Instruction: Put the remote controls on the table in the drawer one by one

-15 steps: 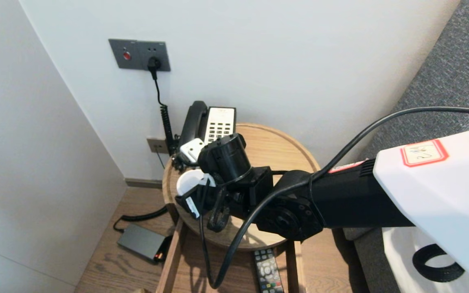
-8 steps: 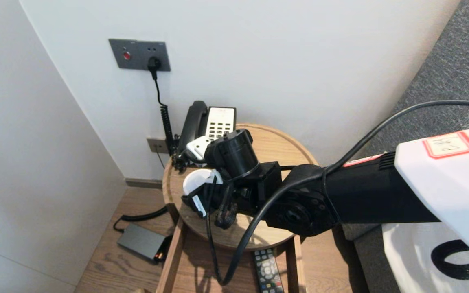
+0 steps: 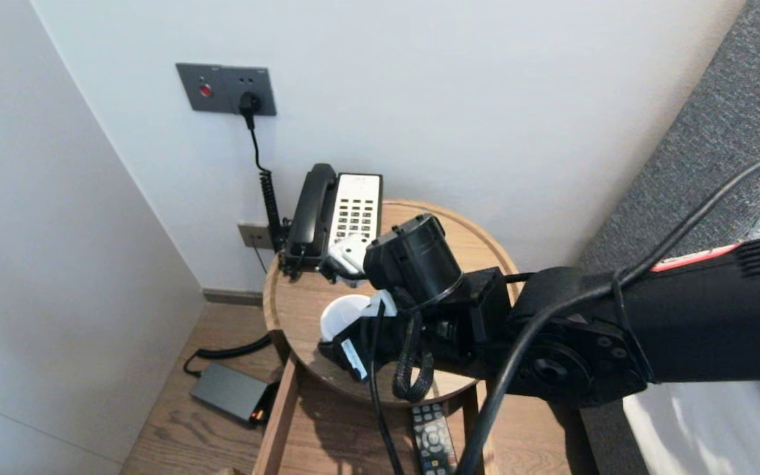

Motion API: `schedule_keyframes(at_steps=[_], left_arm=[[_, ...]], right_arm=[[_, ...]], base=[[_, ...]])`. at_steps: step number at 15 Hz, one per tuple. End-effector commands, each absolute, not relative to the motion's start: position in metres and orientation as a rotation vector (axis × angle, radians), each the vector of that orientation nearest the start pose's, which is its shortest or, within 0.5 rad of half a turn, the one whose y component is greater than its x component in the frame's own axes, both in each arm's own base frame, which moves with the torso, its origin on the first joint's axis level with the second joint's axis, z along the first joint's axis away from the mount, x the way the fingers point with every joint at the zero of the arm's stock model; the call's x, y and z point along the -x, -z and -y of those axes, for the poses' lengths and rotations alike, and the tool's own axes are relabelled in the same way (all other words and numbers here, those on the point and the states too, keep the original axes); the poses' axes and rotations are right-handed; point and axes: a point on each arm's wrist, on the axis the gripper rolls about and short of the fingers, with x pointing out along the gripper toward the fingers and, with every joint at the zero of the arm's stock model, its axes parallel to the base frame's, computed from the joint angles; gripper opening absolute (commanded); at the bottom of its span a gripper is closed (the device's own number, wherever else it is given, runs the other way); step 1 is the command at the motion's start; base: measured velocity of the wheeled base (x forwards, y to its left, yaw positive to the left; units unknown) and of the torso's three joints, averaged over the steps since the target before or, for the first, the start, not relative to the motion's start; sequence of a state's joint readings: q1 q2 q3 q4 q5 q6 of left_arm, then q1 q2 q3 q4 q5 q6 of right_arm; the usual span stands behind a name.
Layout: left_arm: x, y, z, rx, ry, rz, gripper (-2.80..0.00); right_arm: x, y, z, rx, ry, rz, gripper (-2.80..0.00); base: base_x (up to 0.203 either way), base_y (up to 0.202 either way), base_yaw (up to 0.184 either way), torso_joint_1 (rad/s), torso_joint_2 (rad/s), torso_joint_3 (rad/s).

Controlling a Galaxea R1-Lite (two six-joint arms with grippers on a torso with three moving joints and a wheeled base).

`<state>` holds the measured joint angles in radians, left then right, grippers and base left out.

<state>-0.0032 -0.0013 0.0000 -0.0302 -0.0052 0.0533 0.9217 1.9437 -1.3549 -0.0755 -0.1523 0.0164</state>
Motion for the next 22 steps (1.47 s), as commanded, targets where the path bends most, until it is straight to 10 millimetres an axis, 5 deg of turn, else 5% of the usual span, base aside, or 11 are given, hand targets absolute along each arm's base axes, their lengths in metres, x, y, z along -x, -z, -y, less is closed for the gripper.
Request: schedule_keyframes(at_steps=[1, 8, 12, 22], left_arm=[[0.022, -0.075, 0.0, -0.054, 0.009, 0.02, -2.8], [0.022, -0.075, 0.0, -0.054, 0.007, 0.019, -2.8], [0.022, -0.075, 0.0, -0.054, 0.007, 0.02, -2.8], [0.022, -0.075, 0.0, -0.054, 0.009, 0.02, -2.8]], right_arm=[[-0.217, -0.197, -0.298, 0.268, -0.776, -0.466, -2.8], [-0.166, -0.187, -0.319, 0.327, -0.918, -0.487, -2.8], [-0.141, -0.164, -0.321, 0.389, -0.972, -0.553, -2.8], [-0.144, -0.11, -0.341, 0.452, -0.956, -0.658, -2.8]], base=[[0.0, 0.0, 0.0, 0.0, 0.0, 0.0], [0.0, 0.0, 0.0, 0.0, 0.0, 0.0], [0.0, 0.0, 0.0, 0.0, 0.0, 0.0], [0.0, 0.0, 0.0, 0.0, 0.0, 0.0]])
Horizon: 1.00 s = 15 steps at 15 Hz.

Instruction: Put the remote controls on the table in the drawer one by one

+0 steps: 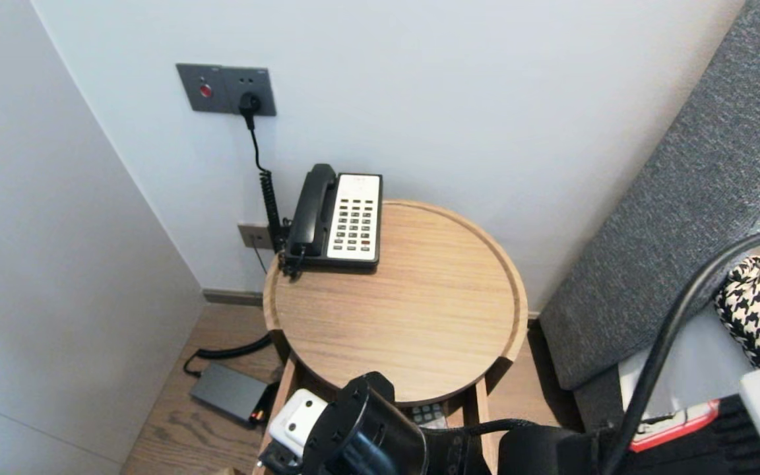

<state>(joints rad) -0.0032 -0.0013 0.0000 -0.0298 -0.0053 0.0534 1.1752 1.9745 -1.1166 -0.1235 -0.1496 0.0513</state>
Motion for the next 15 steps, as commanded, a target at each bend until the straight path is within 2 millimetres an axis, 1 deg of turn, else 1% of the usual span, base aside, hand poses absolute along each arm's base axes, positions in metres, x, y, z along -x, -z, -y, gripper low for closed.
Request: schedule_keyframes(at_steps=[1, 4, 7, 10, 13, 15], left_arm=[[0.022, -0.075, 0.0, -0.054, 0.008, 0.02, -2.8], [0.022, -0.075, 0.0, -0.054, 0.009, 0.02, -2.8], [0.022, -0.075, 0.0, -0.054, 0.007, 0.02, -2.8], [0.022, -0.075, 0.0, -0.054, 0.007, 0.02, -2.8], [0.022, -0.075, 0.0, -0.054, 0.009, 0.02, -2.8], [0.022, -0.075, 0.0, -0.054, 0.007, 0.02, -2.8]], right_arm=[[-0.145, -0.105, -0.344, 0.447, -0.954, -0.663, -2.8], [-0.147, -0.094, -0.351, 0.446, -0.944, -0.666, -2.8], [-0.15, -0.09, -0.356, 0.435, -0.9, -0.666, -2.8], [-0.153, -0.092, -0.358, 0.419, -0.895, -0.659, -2.8], [-0.156, -0.09, -0.359, 0.41, -0.885, -0.648, -2.8], [-0.157, -0.093, -0.361, 0.389, -0.866, -0.615, -2.8]], base=[[0.0, 0.0, 0.0, 0.0, 0.0, 0.0], [0.0, 0.0, 0.0, 0.0, 0.0, 0.0], [0.0, 0.0, 0.0, 0.0, 0.0, 0.0], [0.0, 0.0, 0.0, 0.0, 0.0, 0.0], [0.0, 0.0, 0.0, 0.0, 0.0, 0.0], [0.0, 0.0, 0.0, 0.0, 0.0, 0.0]])
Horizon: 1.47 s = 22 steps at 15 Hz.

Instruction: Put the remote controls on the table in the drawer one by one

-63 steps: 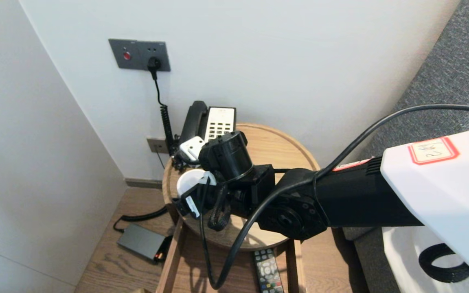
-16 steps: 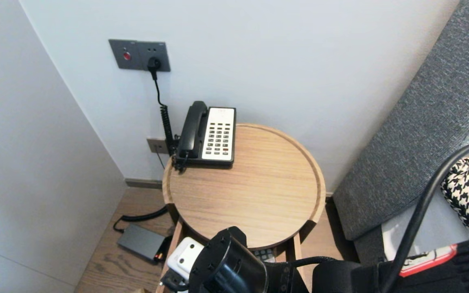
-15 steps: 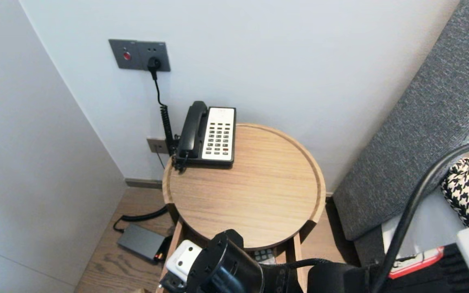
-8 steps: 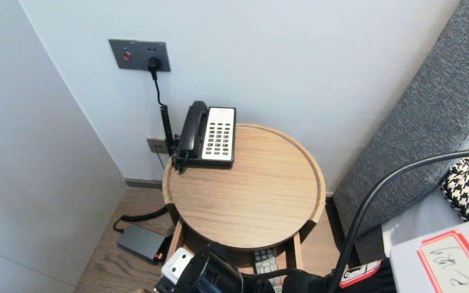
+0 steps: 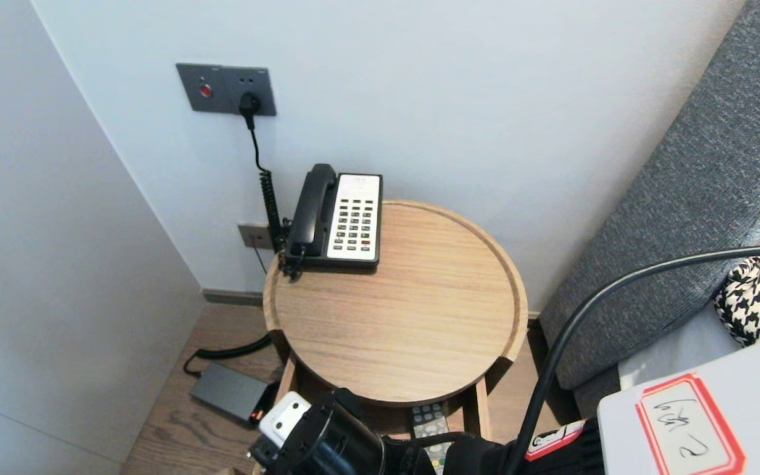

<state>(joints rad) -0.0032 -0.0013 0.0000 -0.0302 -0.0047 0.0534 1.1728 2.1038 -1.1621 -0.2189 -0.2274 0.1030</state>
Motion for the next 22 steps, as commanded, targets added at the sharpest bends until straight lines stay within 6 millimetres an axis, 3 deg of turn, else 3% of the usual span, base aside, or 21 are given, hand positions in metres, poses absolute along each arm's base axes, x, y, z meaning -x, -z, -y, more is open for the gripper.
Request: schedule_keyframes(at_steps=[1, 12, 22], left_arm=[[0.022, -0.075, 0.0, -0.054, 0.007, 0.02, -2.8], [0.022, -0.075, 0.0, -0.054, 0.007, 0.02, -2.8], [0.022, -0.075, 0.0, -0.054, 0.007, 0.02, -2.8]], right_arm=[[-0.157, -0.092, -0.361, 0.385, -0.863, -0.605, -2.8], [-0.155, -0.054, -0.352, 0.326, -0.81, -0.601, -2.8], [-0.155, -0.056, -0.342, 0.298, -0.801, -0.585, -2.8]], base=[[0.0, 0.0, 0.0, 0.0, 0.0, 0.0], [0.0, 0.0, 0.0, 0.0, 0.0, 0.0], [0.0, 0.0, 0.0, 0.0, 0.0, 0.0]])
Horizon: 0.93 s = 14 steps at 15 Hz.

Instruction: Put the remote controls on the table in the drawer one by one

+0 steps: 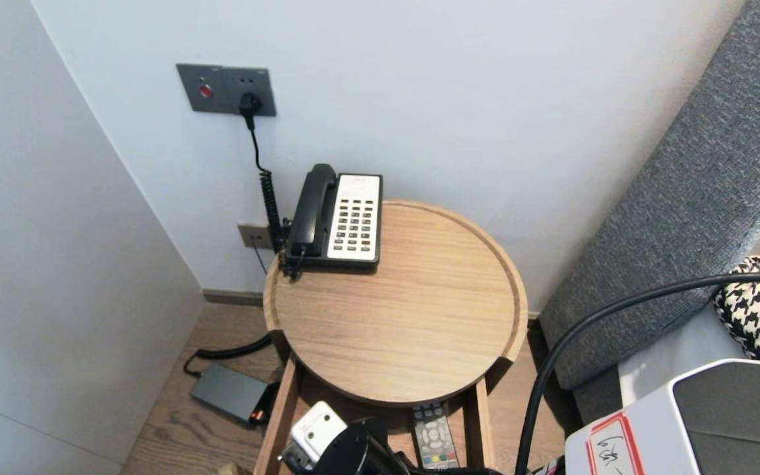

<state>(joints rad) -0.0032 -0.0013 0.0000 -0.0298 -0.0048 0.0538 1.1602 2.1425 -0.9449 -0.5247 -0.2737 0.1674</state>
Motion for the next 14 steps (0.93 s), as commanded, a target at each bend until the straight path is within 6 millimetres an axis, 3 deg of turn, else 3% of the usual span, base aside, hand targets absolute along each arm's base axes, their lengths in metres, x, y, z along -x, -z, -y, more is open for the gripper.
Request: schedule_keyframes(at_steps=[1, 3, 4, 5, 14], left_arm=[[0.022, -0.075, 0.0, -0.054, 0.007, 0.02, -2.8], [0.022, -0.075, 0.0, -0.054, 0.007, 0.02, -2.8], [0.022, -0.075, 0.0, -0.054, 0.007, 0.02, -2.8], [0.022, -0.075, 0.0, -0.054, 0.007, 0.02, -2.8], [0.022, -0.075, 0.0, -0.054, 0.009, 0.02, -2.8]], right_arm=[[-0.155, -0.055, -0.341, 0.3, -0.8, -0.586, -2.8], [-0.155, -0.055, -0.341, 0.302, -0.789, -0.582, -2.8], [-0.155, -0.056, -0.341, 0.301, -0.788, -0.579, -1.88], [-0.155, -0.056, -0.341, 0.301, -0.787, -0.579, 0.0], [-0.149, -0.08, -0.338, 0.263, -0.806, -0.53, 0.0]], base=[[0.0, 0.0, 0.0, 0.0, 0.0, 0.0], [0.0, 0.0, 0.0, 0.0, 0.0, 0.0], [0.0, 0.0, 0.0, 0.0, 0.0, 0.0], [0.0, 0.0, 0.0, 0.0, 0.0, 0.0], [0.0, 0.0, 0.0, 0.0, 0.0, 0.0]])
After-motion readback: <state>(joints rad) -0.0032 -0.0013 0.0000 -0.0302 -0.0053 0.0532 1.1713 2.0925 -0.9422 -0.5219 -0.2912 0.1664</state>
